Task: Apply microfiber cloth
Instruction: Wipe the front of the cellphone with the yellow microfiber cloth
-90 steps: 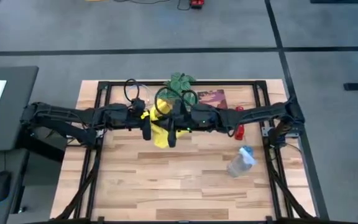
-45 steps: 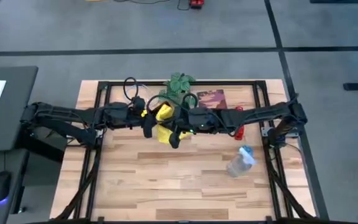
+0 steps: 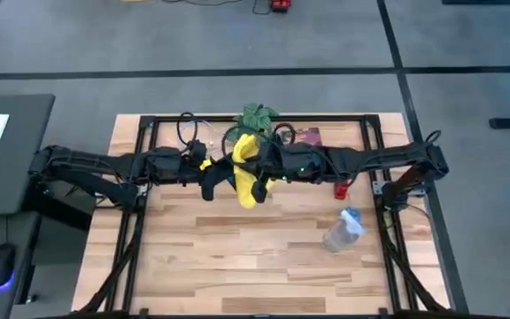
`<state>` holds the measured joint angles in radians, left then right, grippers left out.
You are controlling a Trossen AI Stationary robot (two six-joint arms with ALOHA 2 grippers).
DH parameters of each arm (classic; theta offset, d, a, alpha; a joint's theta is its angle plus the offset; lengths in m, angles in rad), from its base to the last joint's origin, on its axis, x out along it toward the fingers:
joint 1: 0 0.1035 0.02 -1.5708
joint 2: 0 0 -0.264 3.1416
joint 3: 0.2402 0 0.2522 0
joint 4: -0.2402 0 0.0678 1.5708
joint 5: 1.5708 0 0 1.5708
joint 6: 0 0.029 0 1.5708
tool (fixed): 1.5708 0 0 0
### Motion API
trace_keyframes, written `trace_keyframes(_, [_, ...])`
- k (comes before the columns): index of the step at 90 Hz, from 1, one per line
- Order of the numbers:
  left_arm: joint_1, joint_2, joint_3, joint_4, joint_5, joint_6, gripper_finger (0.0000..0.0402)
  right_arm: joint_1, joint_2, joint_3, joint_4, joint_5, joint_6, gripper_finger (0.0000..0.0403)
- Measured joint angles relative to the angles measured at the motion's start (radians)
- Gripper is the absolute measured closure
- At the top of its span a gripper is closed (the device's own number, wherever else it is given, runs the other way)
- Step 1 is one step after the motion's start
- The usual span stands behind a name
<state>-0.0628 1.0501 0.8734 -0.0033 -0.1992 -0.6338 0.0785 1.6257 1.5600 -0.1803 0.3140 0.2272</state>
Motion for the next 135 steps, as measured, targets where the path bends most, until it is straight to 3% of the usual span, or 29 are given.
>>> trace_keyframes(20, [-0.003,0.027,-0.002,-0.017,0.024,-0.004,0.0391,-0.037,0.084,0.005,0.133,-0.128,-0.039,0.0403])
trace_keyframes(36, [-0.021,0.048,0.001,-0.094,0.041,-0.008,0.0391,-0.039,0.138,0.002,0.145,-0.189,-0.07,0.0403])
trace_keyframes(72, [-0.04,0.049,0.113,-0.375,0.052,0.087,0.0391,-0.056,0.138,0.006,-0.005,-0.203,0.008,0.0403])
trace_keyframes(135, [-0.02,0.042,0.137,-0.311,0.041,0.075,0.0391,0.058,0.134,-0.001,-0.24,-0.177,0.134,0.0403])
